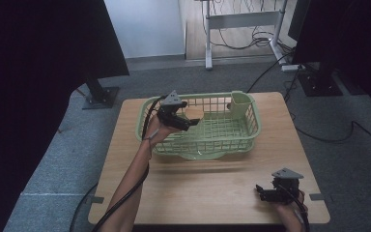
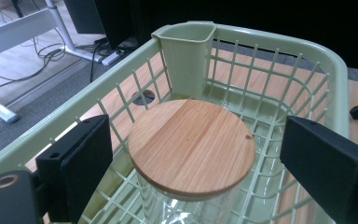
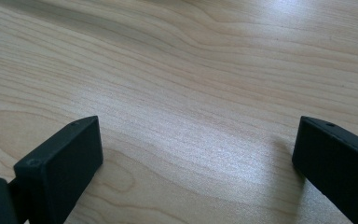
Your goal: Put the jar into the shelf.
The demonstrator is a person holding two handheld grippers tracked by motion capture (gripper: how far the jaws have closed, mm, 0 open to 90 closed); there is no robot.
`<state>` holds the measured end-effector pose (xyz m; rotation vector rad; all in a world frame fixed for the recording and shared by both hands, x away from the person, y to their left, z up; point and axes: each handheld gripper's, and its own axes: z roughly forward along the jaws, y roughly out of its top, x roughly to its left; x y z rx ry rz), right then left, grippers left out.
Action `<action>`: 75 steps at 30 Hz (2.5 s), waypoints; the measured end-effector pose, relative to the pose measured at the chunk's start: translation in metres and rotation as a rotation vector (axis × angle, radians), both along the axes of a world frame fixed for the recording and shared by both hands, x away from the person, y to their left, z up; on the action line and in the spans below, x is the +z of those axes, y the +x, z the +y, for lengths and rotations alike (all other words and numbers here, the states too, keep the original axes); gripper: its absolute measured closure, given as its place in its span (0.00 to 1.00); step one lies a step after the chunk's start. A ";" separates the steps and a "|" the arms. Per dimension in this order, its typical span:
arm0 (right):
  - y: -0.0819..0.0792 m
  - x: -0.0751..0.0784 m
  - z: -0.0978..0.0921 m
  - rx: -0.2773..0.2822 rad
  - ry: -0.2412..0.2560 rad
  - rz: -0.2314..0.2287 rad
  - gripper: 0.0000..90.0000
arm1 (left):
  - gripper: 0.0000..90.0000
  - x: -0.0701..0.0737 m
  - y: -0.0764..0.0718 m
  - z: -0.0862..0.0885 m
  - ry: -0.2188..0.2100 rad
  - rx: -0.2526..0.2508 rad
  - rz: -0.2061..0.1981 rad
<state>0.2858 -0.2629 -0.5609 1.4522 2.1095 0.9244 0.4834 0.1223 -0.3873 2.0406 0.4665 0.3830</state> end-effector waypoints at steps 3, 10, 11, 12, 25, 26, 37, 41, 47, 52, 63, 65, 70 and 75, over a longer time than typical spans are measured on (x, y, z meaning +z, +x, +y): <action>0.000 0.000 0.000 0.000 -0.002 0.000 0.01 | 0.10 0.000 -0.003 0.002 -0.002 -0.001 -0.003; 0.000 0.000 0.001 0.000 -0.007 0.000 0.01 | 0.10 0.002 -0.009 0.008 -0.007 0.000 -0.008; 0.000 0.000 0.001 0.000 -0.008 0.000 0.01 | 0.10 0.003 -0.009 0.009 -0.006 0.000 -0.009; 0.000 0.000 0.001 0.000 -0.008 -0.001 0.01 | 0.10 0.003 -0.010 0.010 -0.008 0.000 -0.007; 0.000 0.000 0.001 -0.001 -0.011 0.000 0.01 | 0.10 0.006 -0.024 0.024 -0.024 0.001 -0.010; 0.000 0.000 0.001 -0.001 -0.011 -0.001 0.01 | 0.10 0.006 -0.025 0.025 -0.026 0.001 -0.010; 0.000 0.000 0.001 -0.001 -0.012 0.000 0.01 | 0.09 0.003 -0.036 0.034 -0.031 0.004 -0.006; 0.000 0.000 0.001 -0.001 -0.012 -0.001 0.01 | 0.09 0.002 -0.041 0.037 -0.030 0.008 -0.004; 0.000 0.000 0.001 -0.001 -0.012 0.000 0.01 | 0.08 -0.001 -0.046 0.042 -0.032 0.009 -0.001; 0.000 0.000 0.001 -0.001 -0.012 0.000 0.01 | 0.08 -0.003 -0.051 0.046 -0.040 0.014 0.001; 0.000 0.000 0.001 -0.002 -0.012 -0.001 0.02 | 0.08 -0.005 -0.062 0.058 -0.046 0.022 -0.005; 0.000 0.000 0.001 -0.003 -0.012 -0.002 0.02 | 0.08 -0.006 -0.064 0.060 -0.050 0.024 -0.004; 0.000 0.000 0.001 -0.003 -0.011 -0.002 0.02 | 0.08 -0.008 -0.069 0.063 -0.050 0.028 -0.003; 0.000 0.000 0.001 -0.002 -0.011 -0.002 0.02 | 0.08 -0.010 -0.074 0.064 -0.050 0.027 -0.003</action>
